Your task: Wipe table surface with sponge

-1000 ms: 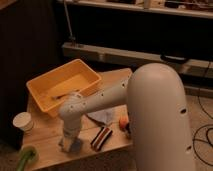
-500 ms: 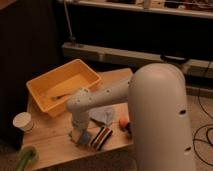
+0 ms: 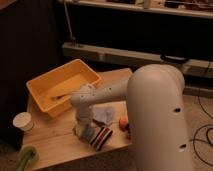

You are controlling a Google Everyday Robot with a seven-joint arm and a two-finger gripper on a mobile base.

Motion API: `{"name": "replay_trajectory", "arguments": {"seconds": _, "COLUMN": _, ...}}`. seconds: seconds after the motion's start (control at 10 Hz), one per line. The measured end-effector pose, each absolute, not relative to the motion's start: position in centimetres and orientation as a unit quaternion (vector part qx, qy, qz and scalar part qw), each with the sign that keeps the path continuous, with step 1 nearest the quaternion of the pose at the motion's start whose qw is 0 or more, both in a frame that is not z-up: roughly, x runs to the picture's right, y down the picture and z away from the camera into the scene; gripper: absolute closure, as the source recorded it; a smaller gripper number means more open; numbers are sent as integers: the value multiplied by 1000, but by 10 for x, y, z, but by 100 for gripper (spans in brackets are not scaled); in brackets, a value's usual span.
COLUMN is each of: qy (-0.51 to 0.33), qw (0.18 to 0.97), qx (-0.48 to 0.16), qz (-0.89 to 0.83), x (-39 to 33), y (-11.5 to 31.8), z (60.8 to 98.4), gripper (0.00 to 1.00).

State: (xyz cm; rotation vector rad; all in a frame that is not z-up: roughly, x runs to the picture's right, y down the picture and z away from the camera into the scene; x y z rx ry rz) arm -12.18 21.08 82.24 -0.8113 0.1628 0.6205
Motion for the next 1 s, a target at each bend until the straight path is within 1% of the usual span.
{"name": "replay_trajectory", "arguments": {"seconds": 0.2, "qy": 79, "qw": 866, "qx": -392, "qz": 301, "x": -123, "y": 204, "z": 834, "gripper": 94}}
{"name": "replay_trajectory", "arguments": {"seconds": 0.6, "qy": 84, "qw": 867, "qx": -401, "qz": 284, "x": -152, "y": 191, "z": 858, "gripper": 94}}
{"name": "replay_trajectory", "arguments": {"seconds": 0.8, "qy": 82, "qw": 866, "qx": -404, "qz": 284, "x": -160, "y": 187, "z": 866, "gripper": 94}}
{"name": "replay_trajectory", "arguments": {"seconds": 1.0, "qy": 80, "qw": 866, "qx": -404, "qz": 283, "x": -161, "y": 187, "z": 865, "gripper": 94}}
